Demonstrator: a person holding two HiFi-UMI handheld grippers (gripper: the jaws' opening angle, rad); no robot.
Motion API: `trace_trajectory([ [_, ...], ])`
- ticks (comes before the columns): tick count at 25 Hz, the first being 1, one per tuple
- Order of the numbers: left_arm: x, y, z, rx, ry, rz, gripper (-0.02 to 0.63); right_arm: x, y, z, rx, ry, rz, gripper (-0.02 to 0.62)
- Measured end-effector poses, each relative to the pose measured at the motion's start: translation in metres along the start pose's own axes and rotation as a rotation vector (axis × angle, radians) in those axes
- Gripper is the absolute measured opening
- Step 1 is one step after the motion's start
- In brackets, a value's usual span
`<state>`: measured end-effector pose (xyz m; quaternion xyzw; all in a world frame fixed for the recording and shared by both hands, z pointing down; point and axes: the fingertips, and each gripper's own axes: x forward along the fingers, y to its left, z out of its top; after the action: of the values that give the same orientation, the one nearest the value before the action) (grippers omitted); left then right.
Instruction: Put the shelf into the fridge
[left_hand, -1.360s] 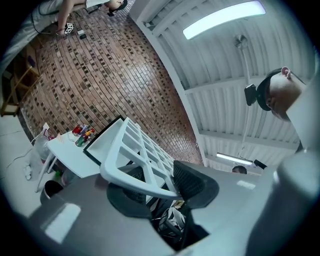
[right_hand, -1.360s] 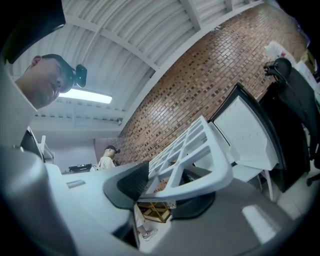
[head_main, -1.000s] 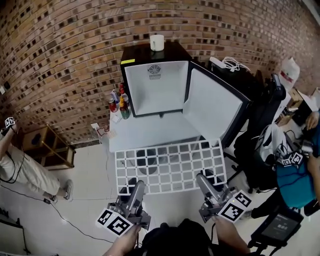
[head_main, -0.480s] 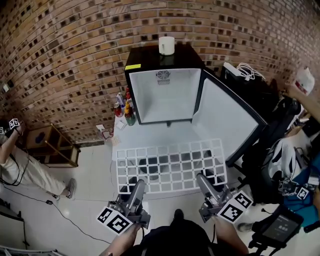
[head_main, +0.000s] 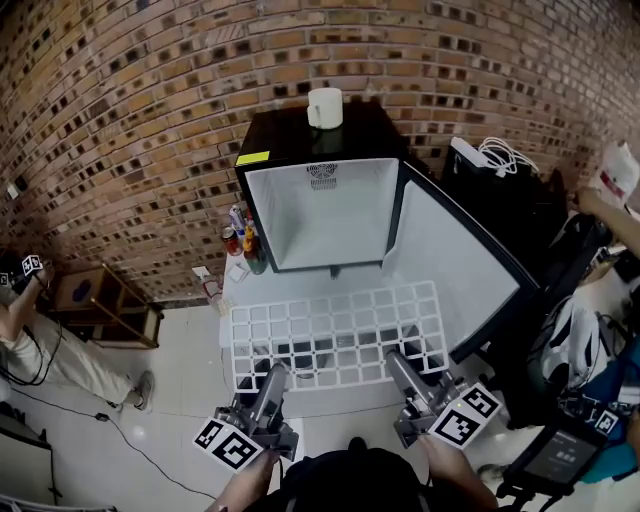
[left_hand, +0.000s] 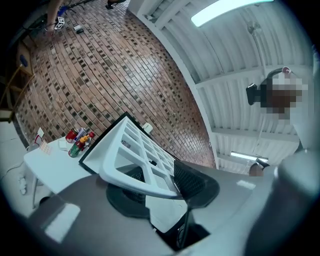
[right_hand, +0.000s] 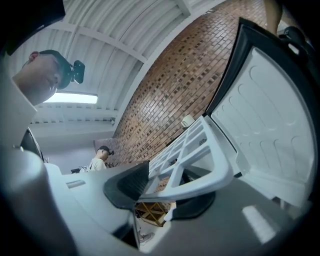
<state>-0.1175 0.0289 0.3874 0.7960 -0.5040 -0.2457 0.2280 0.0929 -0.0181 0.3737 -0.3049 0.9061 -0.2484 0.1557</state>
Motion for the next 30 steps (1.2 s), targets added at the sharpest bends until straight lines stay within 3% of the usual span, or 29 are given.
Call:
trace_trajectory([
  [9, 0.042, 0.028, 0.002, -0.015, 0.02, 0.024, 0.139, 0.036, -0.037, 0.008, 0.023, 0.021, -0.001, 0.143],
  [30, 0.139, 0.146, 0.026, -0.077, 0.131, -0.024, 0.138, 0.148, -0.109, -0.005, 0.061, 0.008, -0.137, 0.144],
])
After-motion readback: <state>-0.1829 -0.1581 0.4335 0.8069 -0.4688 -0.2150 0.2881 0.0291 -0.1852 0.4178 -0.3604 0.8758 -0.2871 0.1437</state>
